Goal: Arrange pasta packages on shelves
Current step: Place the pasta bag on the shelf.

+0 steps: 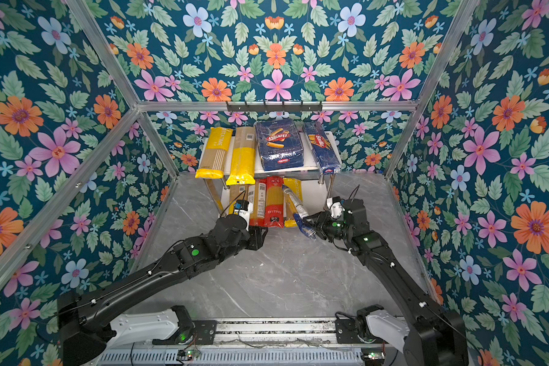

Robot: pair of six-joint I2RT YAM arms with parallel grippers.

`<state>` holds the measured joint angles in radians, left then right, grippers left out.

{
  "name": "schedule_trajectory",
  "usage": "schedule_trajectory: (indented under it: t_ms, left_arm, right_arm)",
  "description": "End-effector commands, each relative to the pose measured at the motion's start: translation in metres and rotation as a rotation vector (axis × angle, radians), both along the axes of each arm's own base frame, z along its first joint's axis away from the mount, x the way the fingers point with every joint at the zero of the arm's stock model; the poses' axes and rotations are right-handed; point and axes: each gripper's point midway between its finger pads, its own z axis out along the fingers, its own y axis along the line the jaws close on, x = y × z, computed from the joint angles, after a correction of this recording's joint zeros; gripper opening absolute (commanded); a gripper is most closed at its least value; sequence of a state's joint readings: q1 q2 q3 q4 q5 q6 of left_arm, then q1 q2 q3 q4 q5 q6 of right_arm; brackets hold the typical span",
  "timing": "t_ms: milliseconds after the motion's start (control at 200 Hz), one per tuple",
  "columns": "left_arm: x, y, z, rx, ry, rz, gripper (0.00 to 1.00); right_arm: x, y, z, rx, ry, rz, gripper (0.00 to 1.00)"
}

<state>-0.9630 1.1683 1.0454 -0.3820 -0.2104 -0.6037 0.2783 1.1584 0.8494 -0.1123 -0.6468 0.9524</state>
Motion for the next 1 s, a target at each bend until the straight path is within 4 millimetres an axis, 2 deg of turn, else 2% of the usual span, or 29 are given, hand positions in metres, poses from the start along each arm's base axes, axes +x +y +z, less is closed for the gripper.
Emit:
schedule_trajectory:
  t_ms: [0, 110, 225, 580, 995]
  left_arm:
    - [0.004, 0.006, 0.006, 0.04, -0.036, 0.004, 0.54]
    - [0.006, 0.011, 0.012, 0.039, -0.054, 0.016, 0.54]
    - [0.006, 0.019, 0.016, 0.036, -0.068, 0.032, 0.53]
    - [0.006, 0.029, 0.021, 0.028, -0.094, 0.048, 0.53]
    - [0.006, 0.044, 0.023, 0.025, -0.115, 0.075, 0.53]
  right_arm:
    - [0.033, -0.005, -0.001, -0.141, -0.178, -0.008, 0.0]
    - [0.052, -0.011, -0.018, -0.22, -0.18, -0.043, 0.0]
    - [0.062, -0.016, -0.03, -0.282, -0.172, -0.065, 0.0]
    - [0.079, -0.036, -0.057, -0.484, -0.153, -0.089, 0.0]
    - [0.096, -0.038, -0.092, -0.582, -0.114, -0.068, 0.0]
